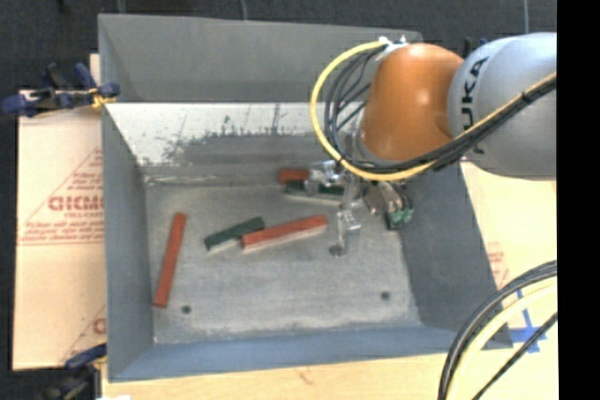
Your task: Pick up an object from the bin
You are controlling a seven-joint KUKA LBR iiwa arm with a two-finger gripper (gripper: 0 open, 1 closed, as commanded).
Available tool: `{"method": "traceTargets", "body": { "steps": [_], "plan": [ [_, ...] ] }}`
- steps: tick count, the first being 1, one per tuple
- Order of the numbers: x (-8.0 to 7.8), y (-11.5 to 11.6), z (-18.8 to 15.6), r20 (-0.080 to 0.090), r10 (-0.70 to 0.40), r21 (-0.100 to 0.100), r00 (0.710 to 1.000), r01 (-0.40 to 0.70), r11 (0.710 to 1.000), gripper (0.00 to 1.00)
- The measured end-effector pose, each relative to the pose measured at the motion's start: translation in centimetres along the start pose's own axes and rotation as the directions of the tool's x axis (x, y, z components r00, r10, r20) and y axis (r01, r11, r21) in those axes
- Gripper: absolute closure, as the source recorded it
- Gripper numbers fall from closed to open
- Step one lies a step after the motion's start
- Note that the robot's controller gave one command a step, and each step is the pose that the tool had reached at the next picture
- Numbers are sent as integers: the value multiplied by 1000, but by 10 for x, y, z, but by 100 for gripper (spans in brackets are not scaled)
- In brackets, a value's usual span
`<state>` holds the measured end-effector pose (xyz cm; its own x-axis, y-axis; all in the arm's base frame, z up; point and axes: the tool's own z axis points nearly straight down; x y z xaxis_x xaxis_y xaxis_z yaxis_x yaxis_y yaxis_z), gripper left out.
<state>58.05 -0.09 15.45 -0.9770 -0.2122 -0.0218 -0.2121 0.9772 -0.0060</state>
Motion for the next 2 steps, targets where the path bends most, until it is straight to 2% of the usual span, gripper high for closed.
{"method": "traceTargets", "body": {
  "steps": [1, 2],
  "plan": [
    [-15, 19, 71, -18, 68, -4, 998, -68, 998, 100],
    [-15, 19, 71, -18, 68, -4, 998, -68, 998, 100]
  ]
}}
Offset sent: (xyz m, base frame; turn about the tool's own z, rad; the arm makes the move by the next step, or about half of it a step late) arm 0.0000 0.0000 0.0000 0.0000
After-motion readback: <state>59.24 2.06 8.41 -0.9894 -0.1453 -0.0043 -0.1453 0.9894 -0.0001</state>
